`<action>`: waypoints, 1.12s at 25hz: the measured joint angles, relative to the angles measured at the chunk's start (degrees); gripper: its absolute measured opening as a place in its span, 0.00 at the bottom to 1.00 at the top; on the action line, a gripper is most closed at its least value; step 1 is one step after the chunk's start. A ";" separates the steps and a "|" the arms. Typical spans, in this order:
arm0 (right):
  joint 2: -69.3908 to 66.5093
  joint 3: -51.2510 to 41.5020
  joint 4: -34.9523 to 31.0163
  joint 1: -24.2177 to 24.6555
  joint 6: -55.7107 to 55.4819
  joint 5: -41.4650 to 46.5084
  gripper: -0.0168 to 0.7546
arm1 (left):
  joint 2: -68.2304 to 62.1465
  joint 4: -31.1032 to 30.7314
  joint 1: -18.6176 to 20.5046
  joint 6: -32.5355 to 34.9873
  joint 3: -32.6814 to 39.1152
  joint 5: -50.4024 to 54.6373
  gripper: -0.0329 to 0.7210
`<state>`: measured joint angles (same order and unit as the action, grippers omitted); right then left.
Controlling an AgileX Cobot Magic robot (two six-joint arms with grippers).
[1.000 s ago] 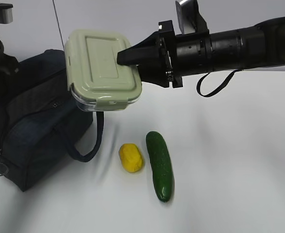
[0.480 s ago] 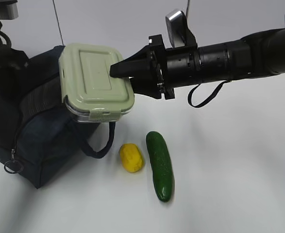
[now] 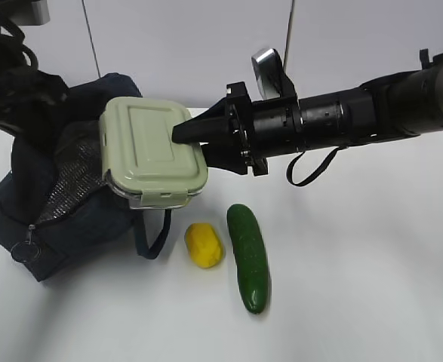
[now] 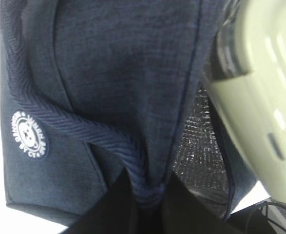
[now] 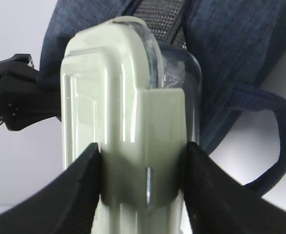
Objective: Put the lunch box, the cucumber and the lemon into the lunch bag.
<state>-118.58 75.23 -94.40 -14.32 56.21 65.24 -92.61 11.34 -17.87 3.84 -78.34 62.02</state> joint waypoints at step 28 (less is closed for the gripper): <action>-3.49 7.10 -2.13 -3.69 0.20 -5.80 0.52 | -0.02 5.42 -1.39 2.20 0.00 0.38 0.04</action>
<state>-122.07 82.33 -96.54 -18.01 56.41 59.44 -92.63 16.76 -19.26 6.03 -78.34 62.41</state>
